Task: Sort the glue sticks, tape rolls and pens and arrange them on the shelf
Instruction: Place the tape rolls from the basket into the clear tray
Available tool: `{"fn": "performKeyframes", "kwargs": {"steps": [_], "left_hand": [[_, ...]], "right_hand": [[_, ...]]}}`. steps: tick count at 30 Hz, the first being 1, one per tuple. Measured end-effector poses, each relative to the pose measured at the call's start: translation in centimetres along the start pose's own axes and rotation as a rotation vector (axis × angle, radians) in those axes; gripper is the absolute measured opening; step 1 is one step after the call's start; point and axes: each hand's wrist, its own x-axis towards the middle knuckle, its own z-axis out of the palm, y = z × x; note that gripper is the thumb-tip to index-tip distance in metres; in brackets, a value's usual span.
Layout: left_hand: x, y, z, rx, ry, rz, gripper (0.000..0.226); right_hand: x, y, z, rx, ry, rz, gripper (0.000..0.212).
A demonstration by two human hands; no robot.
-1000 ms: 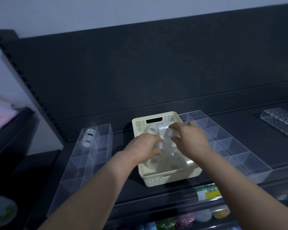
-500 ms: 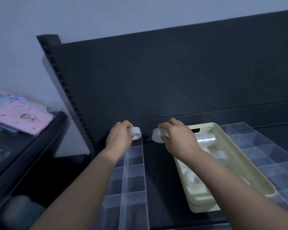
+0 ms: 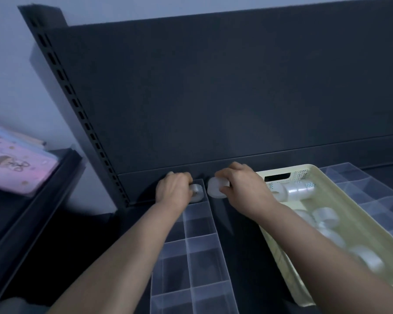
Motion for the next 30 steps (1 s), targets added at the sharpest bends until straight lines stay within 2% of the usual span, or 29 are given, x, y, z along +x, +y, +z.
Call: {"fn": "performKeyframes", "kwargs": {"steps": [4,9,12,20,27,30], "left_hand": [[-1.3,-1.5,-1.4,-0.148,0.064,-0.042,0.029],[-3.3,-3.0,-2.6,-0.186,0.112,-0.107,0.023],[-3.8,-3.6,-2.6,-0.207,0.112,-0.137,0.024],[-4.1,-4.2,-2.6,-0.230,0.124,-0.144,0.032],[-4.5,-3.8,-2.8,-0.190,0.105,-0.167,0.034],[-4.5,-3.8,-3.0,-0.060,0.005,-0.188,0.037]], "right_hand": [[1.8,-2.1,0.9,0.010,-0.039,-0.051,0.038],[3.2,-3.5,3.0,-0.061,-0.212,-0.069,0.039],[3.8,-3.6,3.7,-0.094,-0.253,-0.048,0.039],[4.4,-3.8,5.0,-0.144,-0.205,0.007,0.035],[2.6,-2.9,2.0,-0.131,-0.099,-0.057,0.036],[1.0,-2.8,0.9,-0.118,-0.105,-0.091,0.033]]}}
